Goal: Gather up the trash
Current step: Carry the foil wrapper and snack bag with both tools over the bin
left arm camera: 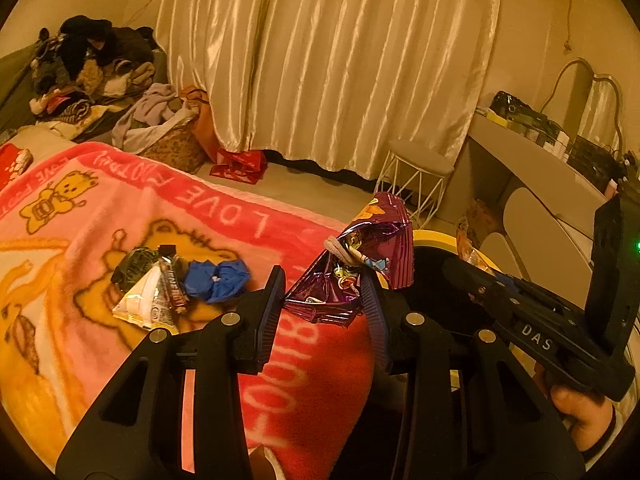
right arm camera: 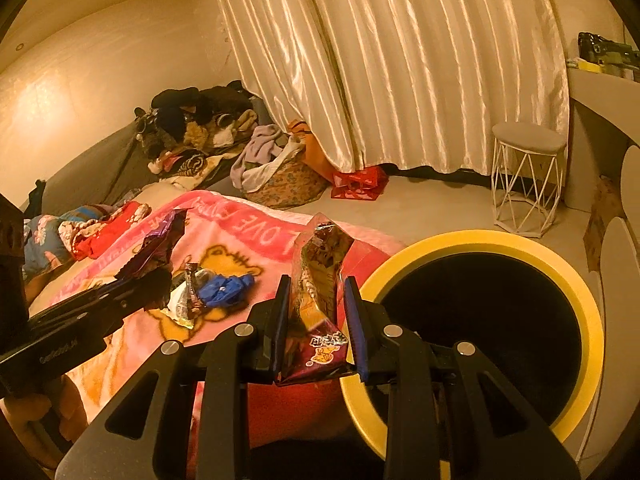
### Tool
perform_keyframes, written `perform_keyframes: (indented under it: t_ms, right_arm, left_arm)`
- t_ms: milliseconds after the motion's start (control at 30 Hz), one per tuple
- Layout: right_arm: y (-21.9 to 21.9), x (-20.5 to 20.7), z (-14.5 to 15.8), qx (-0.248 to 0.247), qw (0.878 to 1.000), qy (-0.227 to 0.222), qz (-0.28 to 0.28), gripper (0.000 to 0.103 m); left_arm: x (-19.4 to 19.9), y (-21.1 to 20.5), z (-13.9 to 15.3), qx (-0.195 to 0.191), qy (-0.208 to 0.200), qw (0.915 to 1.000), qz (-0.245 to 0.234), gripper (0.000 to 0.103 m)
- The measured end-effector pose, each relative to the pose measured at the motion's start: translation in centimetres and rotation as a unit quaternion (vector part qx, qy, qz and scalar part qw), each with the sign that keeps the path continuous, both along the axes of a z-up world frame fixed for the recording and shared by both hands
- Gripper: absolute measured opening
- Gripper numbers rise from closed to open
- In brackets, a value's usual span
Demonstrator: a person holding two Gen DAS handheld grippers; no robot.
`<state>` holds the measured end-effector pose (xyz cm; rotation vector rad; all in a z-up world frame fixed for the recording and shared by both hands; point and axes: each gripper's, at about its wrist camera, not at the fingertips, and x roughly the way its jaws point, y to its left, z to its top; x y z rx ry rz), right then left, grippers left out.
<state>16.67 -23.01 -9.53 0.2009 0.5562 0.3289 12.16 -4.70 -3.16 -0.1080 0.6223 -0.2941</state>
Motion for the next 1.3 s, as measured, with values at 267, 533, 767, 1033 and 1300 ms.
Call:
perform_keyframes:
  t_ms: [267, 533, 767, 1033, 1300]
  right_arm:
    - [-1.0, 0.3, -0.1, 0.003, 1.0, 0.001, -0.015, 0.025]
    - [-2.5, 0.6, -0.4, 0.004, 0.999, 0.004, -0.037, 0.025]
    - [-4.0, 0.8, -0.7, 0.004, 0.998, 0.006, -0.056, 0.025]
    - [-6.0, 1.1, -1.4, 0.006, 0.997, 0.013, -0.081, 0.025]
    - [-8.2, 1.2, -1.8, 0.007, 0.994, 0.021, -0.108, 0.025]
  left_arm:
    - [0.2, -1.0, -0.2, 0.005, 0.002, 0.9999, -0.012, 0.031]
    - [0.1, -2.4, -0.2, 0.01, 0.0, 0.9995, -0.03, 0.031]
    - [0.2, -3.3, -0.5, 0.014, 0.002, 0.9991, -0.041, 0.031]
    - [0.3, -4.8, -0.7, 0.021, 0.003, 0.998, -0.059, 0.031]
    - [0.5, -6.8, -1.1, 0.03, 0.003, 0.996, -0.084, 0.031]
